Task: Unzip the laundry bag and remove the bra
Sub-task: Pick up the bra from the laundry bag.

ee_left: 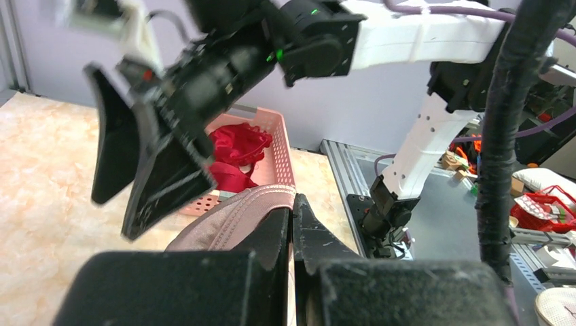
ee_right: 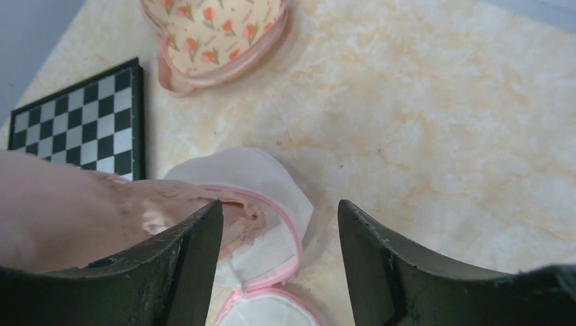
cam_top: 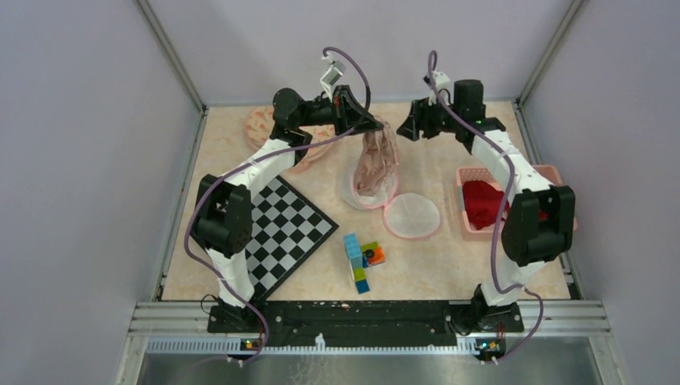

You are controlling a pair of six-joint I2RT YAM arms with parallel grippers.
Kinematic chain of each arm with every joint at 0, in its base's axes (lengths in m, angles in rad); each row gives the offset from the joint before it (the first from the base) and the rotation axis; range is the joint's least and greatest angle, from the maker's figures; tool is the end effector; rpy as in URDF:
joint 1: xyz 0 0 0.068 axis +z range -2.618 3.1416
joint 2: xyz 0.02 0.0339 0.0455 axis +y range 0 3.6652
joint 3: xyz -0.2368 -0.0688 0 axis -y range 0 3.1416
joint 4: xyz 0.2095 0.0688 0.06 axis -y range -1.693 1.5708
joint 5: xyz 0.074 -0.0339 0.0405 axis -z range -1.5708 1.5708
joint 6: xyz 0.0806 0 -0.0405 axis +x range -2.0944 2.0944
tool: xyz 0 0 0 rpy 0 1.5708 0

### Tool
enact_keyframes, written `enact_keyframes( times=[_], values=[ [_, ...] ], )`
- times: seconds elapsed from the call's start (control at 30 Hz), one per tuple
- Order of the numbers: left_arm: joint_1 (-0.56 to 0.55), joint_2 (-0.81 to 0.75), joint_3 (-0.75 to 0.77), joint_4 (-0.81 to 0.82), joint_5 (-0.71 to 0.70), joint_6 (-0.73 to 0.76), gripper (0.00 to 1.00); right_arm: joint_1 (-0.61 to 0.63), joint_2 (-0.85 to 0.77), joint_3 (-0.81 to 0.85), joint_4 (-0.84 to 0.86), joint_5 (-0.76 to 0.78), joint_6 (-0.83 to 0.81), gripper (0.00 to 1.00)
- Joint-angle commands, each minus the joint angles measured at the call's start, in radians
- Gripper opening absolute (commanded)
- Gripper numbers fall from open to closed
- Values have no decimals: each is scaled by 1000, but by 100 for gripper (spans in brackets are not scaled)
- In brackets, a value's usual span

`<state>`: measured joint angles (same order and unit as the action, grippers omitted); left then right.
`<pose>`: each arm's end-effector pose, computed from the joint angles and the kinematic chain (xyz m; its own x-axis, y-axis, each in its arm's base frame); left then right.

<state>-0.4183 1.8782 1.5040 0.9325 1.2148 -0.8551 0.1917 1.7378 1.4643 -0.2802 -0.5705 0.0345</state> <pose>0.3304 -0.2296 0.3726 -0.3374 -0.1378 -0.9312 0.9348 -0.1653 -0.3143 0.3823 0.1185 0.2736 -0.5370 -0.0746 -0.8403 -0.5931 0.7417 0.3132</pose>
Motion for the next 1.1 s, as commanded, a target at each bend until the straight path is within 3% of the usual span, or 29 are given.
enact_keyframes(
  times=[0.0, 0.33, 0.53, 0.73, 1.07],
  values=[
    [6, -62, 47, -42, -40, 55, 0, -42, -127, 39, -6, -86, 16, 63],
    [6, -57, 51, -33, -60, 25, 0, -89, -409, -172, 227, -346, -4, 67],
    [6, -46, 55, -5, -53, -21, 0, 36, -468, -234, 229, -234, -172, 71],
    [4, -38, 56, 48, -45, -74, 0, 122, -507, -327, 386, -47, -252, 72],
    [-6, -39, 49, 40, -50, -81, 0, 229, -475, -330, 432, -101, -307, 73]
  ],
)
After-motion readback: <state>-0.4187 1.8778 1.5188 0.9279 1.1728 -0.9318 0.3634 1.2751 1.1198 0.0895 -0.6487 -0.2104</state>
